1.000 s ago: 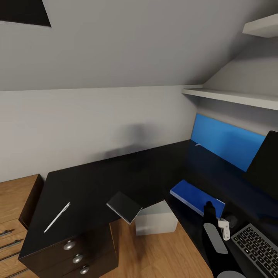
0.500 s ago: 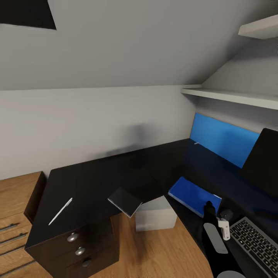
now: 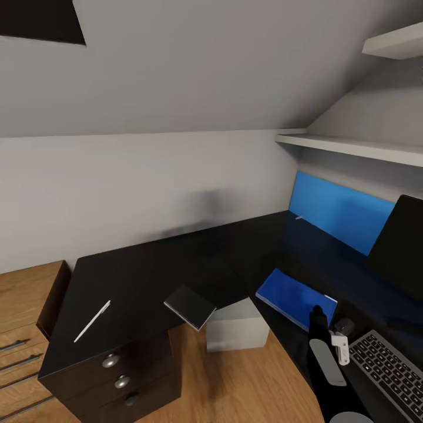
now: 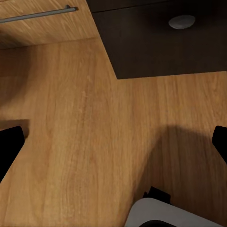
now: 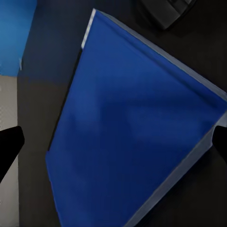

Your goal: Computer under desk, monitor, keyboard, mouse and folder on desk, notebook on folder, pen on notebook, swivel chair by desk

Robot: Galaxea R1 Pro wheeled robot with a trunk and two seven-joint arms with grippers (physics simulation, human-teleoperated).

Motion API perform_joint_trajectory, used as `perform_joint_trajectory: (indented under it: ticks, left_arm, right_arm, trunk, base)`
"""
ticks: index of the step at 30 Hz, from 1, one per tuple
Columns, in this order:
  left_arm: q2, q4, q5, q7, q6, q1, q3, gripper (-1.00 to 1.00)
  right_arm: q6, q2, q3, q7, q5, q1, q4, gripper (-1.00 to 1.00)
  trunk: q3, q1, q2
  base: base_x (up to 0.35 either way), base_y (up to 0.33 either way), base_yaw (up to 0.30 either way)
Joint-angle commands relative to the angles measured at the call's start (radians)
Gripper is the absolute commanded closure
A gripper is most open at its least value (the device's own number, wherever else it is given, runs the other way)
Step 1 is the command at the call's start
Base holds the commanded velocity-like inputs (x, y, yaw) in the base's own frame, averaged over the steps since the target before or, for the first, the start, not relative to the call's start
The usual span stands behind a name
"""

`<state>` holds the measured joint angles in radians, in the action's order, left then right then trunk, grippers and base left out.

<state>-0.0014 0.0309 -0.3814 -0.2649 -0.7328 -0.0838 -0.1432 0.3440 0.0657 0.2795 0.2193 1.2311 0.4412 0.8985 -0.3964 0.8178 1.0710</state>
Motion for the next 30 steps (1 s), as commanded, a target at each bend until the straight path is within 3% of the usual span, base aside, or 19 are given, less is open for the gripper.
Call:
perform_joint_trajectory:
  ticks: [1,7,11,14,18,30]
  left_arm:
    - [0.0,0.0,-0.004,-0.007,-0.001,-0.001,-0.009,-1.0]
    - [-0.014,0.0,-0.001,-0.005,-0.002,-0.001,-0.009,-1.0]
    - [-0.037,0.0,0.004,-0.005,-0.003,-0.001,-0.01,-1.0]
    - [-0.041,0.0,0.005,-0.006,-0.004,-0.001,-0.01,-1.0]
    - [-0.041,0.0,0.006,-0.006,-0.004,-0.001,-0.011,-1.0]
    - [-0.041,0.0,0.004,-0.007,0.0,-0.001,-0.011,-1.0]
  right_arm:
    - [0.003,0.001,0.0,-0.002,0.009,0.001,0.003,-1.0]
    - [0.001,0.003,-0.016,-0.014,0.01,0.001,0.009,-1.0]
    - [0.001,0.003,-0.059,-0.026,0.01,0.001,0.013,-1.0]
    - [0.001,0.003,-0.089,-0.031,0.01,0.001,0.015,-1.0]
    - [0.001,0.003,-0.158,-0.034,0.01,0.001,0.016,-1.0]
    - [0.0,0.005,-0.208,-0.045,0.01,0.001,0.015,-1.0]
  trunk:
    - [-0.001,0.0,0.001]
    - [-0.001,0.0,0.001]
    - [-0.001,0.0,0.001]
    - [0.008,-0.011,-0.02]
    - [0.021,-0.027,-0.048]
    - [0.055,-0.069,-0.125]
  base:
    - [0.0,0.0,0.0]
    - [0.0,0.0,0.0]
    - [0.0,0.0,0.0]
    - [0.0,0.0,0.0]
    - [0.0,0.0,0.0]
    - [0.0,0.0,0.0]
